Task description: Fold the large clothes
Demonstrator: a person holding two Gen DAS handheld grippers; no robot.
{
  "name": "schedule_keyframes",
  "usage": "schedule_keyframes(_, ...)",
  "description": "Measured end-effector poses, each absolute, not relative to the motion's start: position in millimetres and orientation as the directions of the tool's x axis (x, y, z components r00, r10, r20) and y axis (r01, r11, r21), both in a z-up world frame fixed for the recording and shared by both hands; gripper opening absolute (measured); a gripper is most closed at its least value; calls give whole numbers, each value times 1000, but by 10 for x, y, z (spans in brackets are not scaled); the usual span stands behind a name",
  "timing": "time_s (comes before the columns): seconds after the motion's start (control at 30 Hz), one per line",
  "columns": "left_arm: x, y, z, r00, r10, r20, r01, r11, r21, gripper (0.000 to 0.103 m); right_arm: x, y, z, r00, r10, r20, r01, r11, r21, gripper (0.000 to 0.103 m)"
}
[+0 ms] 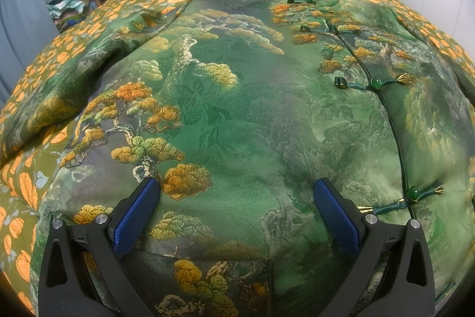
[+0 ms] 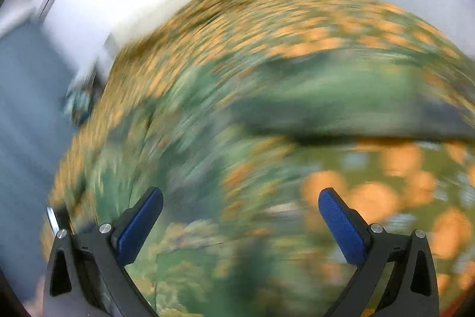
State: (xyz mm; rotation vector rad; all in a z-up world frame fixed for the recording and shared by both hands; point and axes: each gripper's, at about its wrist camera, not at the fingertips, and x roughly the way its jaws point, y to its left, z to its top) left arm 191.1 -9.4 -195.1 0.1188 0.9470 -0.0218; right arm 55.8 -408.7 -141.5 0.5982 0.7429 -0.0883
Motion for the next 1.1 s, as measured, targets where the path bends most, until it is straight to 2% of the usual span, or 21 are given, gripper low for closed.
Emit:
schedule_keyframes(0.17,1909,-97,-1952,585,35,-810,70,993,94,103,1,-5418,-1644,780,5,-626,537,508,674,103)
schedule_keyframes(0.33,1907,-91,-1960,589,37,-808,69,993,96,103,-187,-6167,-2018,806,-61,-589,583,253,772,102)
schedule_keyframes(0.47,1921,-96,-1970,576,35,-816,70,993,92,103,-171,-6419,-2083,796,-178,-578,605,206,769,89)
schedule_keyframes(0.53,1924,-101,-1962,570,36,-821,67,994,90,103,-88,-6543,-2124,794,-187,-579,608,202,768,71)
schedule_keyframes(0.6,1952,-105,-1959,551,37,-834,62,994,85,103,-14,-6626,-2143,794,-177,-582,608,206,767,28)
schedule_keyframes(0.63,1982,-104,-1959,535,35,-844,60,995,79,103,32,-6647,-2106,780,-184,-598,626,223,748,19)
schedule_keyframes(0.77,2111,-35,-1840,467,-13,-884,89,996,32,103,228,-6433,-1515,799,-215,-562,596,418,686,15)
schedule_keyframes(0.87,2058,148,-1515,531,-10,-847,41,999,14,101,521,-5909,-690,862,-173,-477,464,647,604,15)
schedule_keyframes(1.0,1878,533,-920,629,-46,-776,-3,998,-62,101,1050,-4781,342,945,25,-327,154,848,508,15)
schedule_keyframes(1.1,1656,843,-623,698,-17,-716,-55,996,-77,102,1435,-3938,605,943,152,-297,2,888,460,15)
